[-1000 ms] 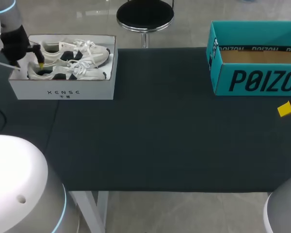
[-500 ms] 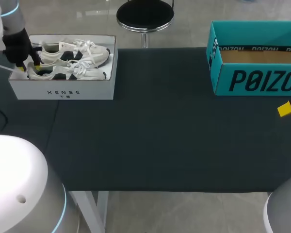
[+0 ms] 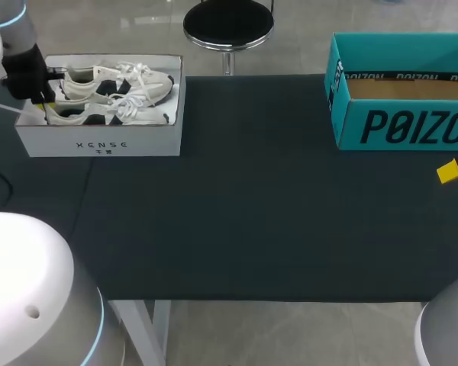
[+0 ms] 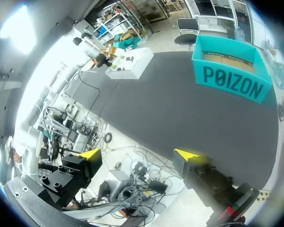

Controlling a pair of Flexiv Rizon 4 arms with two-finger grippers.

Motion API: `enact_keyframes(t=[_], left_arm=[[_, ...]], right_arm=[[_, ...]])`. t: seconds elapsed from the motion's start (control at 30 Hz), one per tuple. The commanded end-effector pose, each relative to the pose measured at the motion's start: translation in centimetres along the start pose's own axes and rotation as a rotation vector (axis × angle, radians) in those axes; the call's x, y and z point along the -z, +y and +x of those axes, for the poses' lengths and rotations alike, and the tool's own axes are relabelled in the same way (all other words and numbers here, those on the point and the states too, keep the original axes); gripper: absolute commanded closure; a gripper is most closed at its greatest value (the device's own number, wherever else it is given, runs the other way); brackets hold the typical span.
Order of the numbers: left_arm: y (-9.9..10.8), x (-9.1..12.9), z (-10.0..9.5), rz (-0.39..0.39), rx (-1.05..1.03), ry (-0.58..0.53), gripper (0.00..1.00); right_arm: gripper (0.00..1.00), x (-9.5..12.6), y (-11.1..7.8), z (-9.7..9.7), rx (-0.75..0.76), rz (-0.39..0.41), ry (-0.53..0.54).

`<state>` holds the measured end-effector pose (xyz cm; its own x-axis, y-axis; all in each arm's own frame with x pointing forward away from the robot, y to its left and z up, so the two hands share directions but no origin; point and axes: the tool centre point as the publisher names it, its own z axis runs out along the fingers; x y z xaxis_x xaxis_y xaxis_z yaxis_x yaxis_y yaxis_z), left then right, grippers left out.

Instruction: Take the shoe out of the shoebox, open the shoe tongue, remove and reinsert the insole, then place the shoe into the shoebox

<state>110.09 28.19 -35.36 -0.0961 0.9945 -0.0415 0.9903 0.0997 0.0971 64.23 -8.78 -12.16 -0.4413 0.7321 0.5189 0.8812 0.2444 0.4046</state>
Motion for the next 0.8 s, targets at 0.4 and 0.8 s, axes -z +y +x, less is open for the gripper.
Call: enact_keyframes(t=[0.4, 0.8], left_arm=[[0.0, 2.7, 0.5, -0.045, 0.003, -0.02, 1.0], [2.7, 7.7, -0.7, -0.181, 0.068, -0.078, 1.0]], right_arm=[[0.0, 0.0, -0.6, 0.1, -0.001, -0.011, -0.005], [0.0, 0.0, -0.6, 0.1, -0.001, -0.011, -0.005]])
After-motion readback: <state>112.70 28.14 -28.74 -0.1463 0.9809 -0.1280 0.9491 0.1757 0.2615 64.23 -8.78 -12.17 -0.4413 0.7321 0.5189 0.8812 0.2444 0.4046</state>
